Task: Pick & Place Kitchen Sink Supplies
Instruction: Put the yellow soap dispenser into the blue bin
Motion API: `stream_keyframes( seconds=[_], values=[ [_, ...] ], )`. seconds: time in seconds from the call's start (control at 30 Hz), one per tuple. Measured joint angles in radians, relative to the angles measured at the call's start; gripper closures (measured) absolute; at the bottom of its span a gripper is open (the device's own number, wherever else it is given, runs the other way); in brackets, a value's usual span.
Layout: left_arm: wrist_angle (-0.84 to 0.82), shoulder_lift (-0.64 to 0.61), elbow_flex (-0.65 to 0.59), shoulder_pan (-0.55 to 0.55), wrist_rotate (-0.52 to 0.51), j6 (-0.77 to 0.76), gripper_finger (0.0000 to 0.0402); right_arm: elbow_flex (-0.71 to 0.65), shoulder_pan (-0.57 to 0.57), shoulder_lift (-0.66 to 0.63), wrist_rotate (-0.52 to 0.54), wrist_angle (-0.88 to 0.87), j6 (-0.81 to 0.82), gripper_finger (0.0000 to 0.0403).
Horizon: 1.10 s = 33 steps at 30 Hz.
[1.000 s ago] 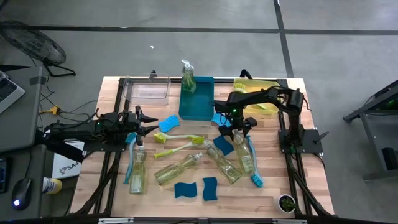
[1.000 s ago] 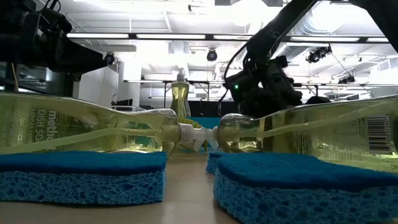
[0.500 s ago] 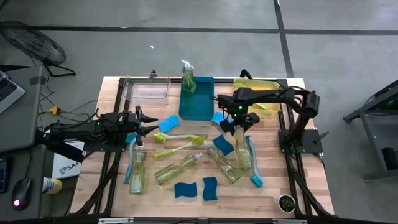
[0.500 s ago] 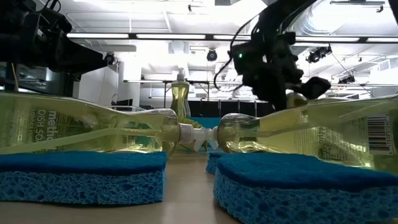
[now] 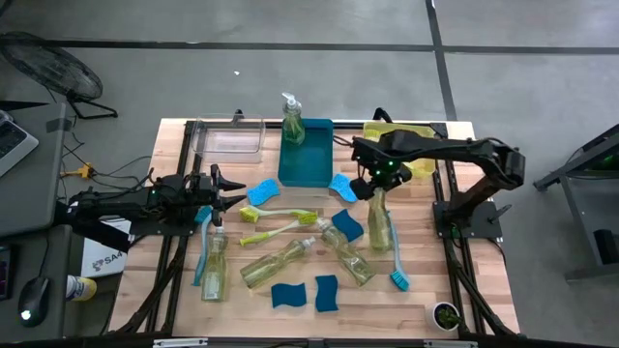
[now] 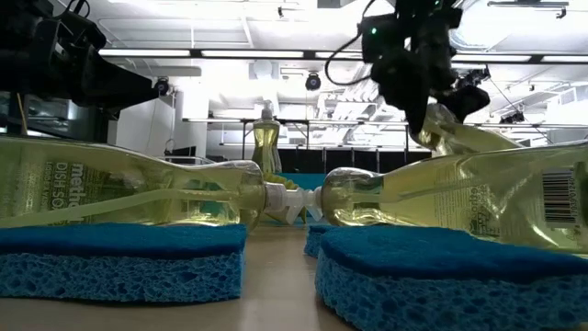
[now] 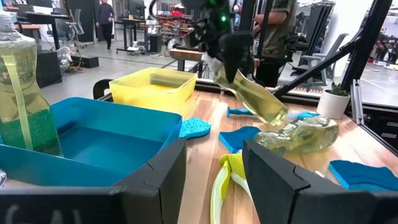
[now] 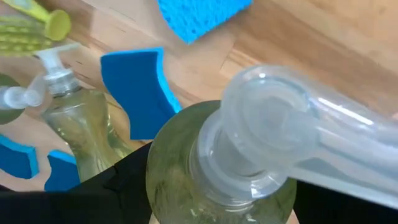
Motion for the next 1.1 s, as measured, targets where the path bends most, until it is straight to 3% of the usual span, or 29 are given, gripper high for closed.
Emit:
stream_keyframes(
  seconds=[0.6,1.1],
  values=[
    [0.0,0.0,0.0,0.0,0.0,0.0,0.0247,0.0,0.047,-0.181,0.199,0.148,-0.219,0.0123],
    [0.0,0.0,0.0,0.0,0.0,0.0,0.0247,0.025,0.012,-0.24,0.233,0.401,-0.453,0.0123]
  ],
)
